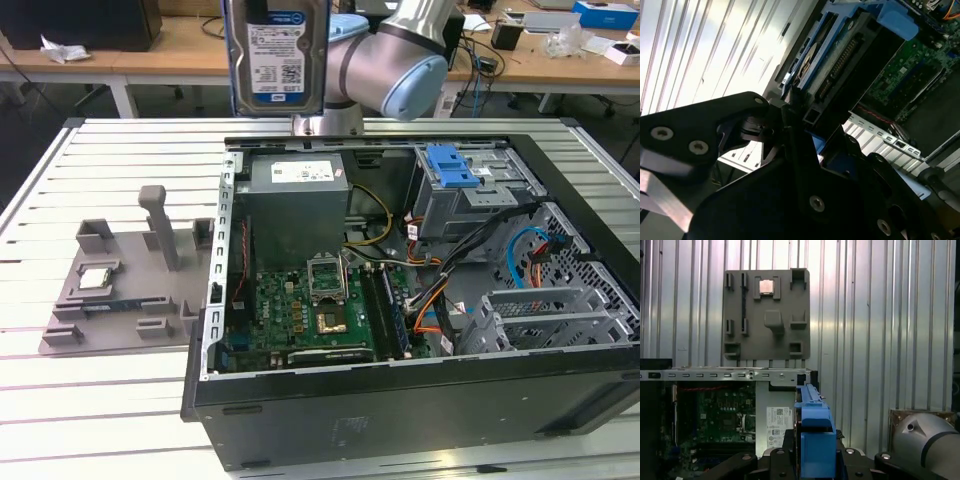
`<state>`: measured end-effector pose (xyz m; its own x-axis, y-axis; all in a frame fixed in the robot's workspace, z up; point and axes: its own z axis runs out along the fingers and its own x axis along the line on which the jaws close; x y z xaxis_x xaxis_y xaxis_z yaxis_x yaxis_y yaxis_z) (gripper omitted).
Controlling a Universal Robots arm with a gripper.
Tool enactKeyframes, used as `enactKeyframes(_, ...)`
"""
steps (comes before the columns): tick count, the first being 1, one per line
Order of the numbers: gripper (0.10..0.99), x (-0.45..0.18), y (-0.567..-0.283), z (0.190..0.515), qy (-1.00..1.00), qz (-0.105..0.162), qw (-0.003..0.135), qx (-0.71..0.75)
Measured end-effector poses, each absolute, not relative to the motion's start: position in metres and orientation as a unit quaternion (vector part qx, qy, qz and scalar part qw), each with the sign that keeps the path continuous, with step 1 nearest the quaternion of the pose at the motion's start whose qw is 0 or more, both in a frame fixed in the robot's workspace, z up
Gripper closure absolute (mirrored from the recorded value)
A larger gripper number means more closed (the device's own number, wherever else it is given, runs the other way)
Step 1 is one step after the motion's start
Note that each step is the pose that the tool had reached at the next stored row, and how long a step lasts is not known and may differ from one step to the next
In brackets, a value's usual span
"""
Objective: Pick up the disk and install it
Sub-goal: 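Pick up the disk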
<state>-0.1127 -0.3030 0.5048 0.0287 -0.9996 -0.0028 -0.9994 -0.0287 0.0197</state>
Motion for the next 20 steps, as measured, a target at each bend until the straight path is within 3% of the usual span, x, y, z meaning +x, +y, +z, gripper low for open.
enactKeyframes(20, 0.722, -0.019, -0.303, 0.505, -0.697, -0.009, 0.007, 0.717)
